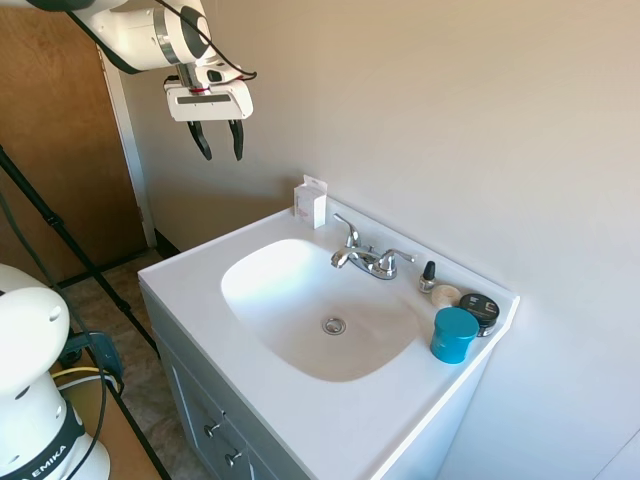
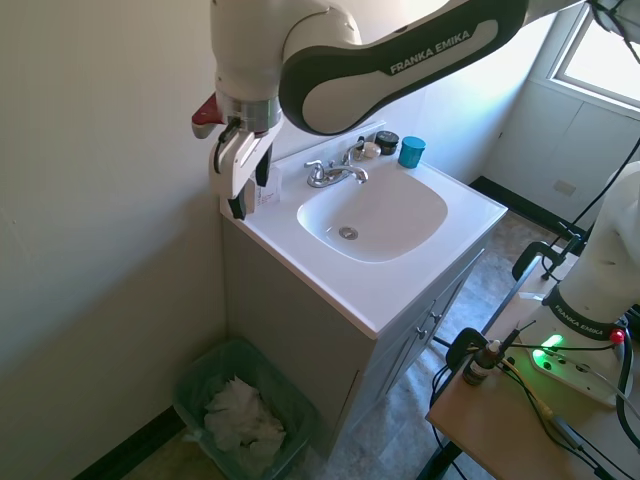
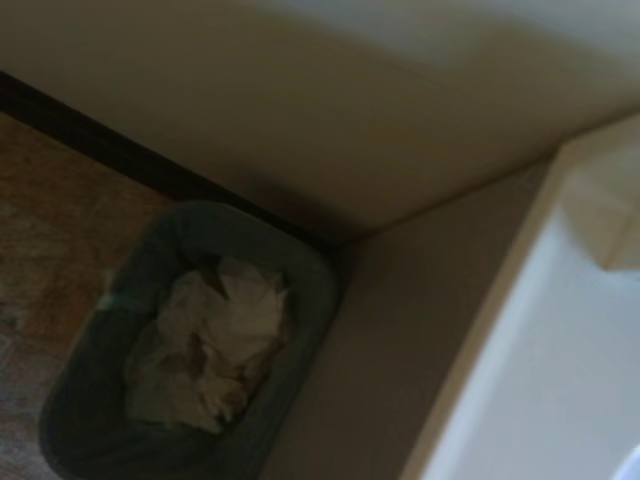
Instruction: Throw the tissue in the trash bin
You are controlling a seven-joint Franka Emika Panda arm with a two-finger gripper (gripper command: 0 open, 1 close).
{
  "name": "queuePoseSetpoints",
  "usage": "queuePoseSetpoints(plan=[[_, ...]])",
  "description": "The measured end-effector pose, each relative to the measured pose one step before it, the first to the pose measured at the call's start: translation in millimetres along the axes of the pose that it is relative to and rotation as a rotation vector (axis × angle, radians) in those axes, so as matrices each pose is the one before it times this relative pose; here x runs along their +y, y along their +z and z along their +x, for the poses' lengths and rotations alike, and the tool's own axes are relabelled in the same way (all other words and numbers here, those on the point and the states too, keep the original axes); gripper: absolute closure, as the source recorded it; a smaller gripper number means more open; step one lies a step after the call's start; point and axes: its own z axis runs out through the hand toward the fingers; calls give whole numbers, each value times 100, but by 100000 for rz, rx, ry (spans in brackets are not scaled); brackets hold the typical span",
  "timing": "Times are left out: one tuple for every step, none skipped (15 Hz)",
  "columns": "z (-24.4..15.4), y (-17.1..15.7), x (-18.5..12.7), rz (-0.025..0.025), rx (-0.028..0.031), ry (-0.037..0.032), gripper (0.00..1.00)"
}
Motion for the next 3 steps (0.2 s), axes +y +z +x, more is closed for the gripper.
queuePoseSetpoints(plan=[[53, 13, 1705, -1338, -335, 2877, 0], [75, 45, 1699, -1237, -262, 2363, 0], [54, 16, 1551, -915, -569, 2271, 0]])
